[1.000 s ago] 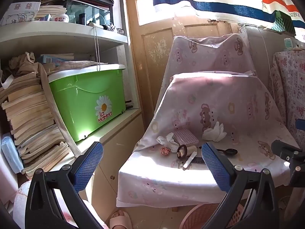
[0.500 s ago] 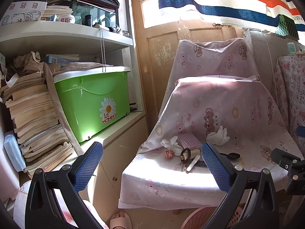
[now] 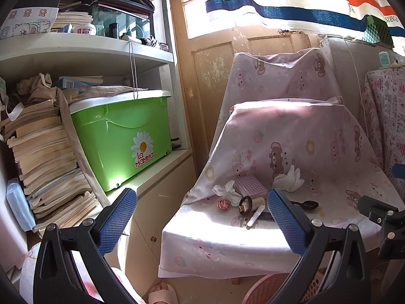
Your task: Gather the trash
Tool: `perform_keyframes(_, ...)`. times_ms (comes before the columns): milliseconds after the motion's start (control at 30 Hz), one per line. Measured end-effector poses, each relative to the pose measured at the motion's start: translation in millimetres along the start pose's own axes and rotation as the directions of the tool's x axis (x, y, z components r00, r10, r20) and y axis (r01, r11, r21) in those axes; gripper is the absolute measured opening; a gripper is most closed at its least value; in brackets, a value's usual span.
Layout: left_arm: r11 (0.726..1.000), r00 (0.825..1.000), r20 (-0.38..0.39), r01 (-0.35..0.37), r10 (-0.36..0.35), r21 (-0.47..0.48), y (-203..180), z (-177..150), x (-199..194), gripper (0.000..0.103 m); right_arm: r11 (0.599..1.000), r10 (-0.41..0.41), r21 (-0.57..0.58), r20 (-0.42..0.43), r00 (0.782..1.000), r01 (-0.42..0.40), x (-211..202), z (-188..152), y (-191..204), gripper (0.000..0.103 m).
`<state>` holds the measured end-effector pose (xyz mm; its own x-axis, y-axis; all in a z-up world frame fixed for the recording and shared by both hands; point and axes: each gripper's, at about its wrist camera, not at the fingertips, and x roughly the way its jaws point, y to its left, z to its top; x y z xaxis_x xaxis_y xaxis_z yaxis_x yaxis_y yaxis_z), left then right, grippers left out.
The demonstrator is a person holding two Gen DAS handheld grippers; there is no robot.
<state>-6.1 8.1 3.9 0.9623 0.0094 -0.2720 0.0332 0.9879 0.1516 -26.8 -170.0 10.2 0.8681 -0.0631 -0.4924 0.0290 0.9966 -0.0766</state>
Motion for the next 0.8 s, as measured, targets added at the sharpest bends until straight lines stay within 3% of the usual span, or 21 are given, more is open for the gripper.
perform_keyframes(800, 0.999, 0.999, -0.039, -0.016, 0.017, 0.028, -3.0, -3.2, 7.0, 0.102, 1.000, -0.006, 0.004, -0.011, 1.000, 0.006, 1.7, -2.4, 0.3, 0.103)
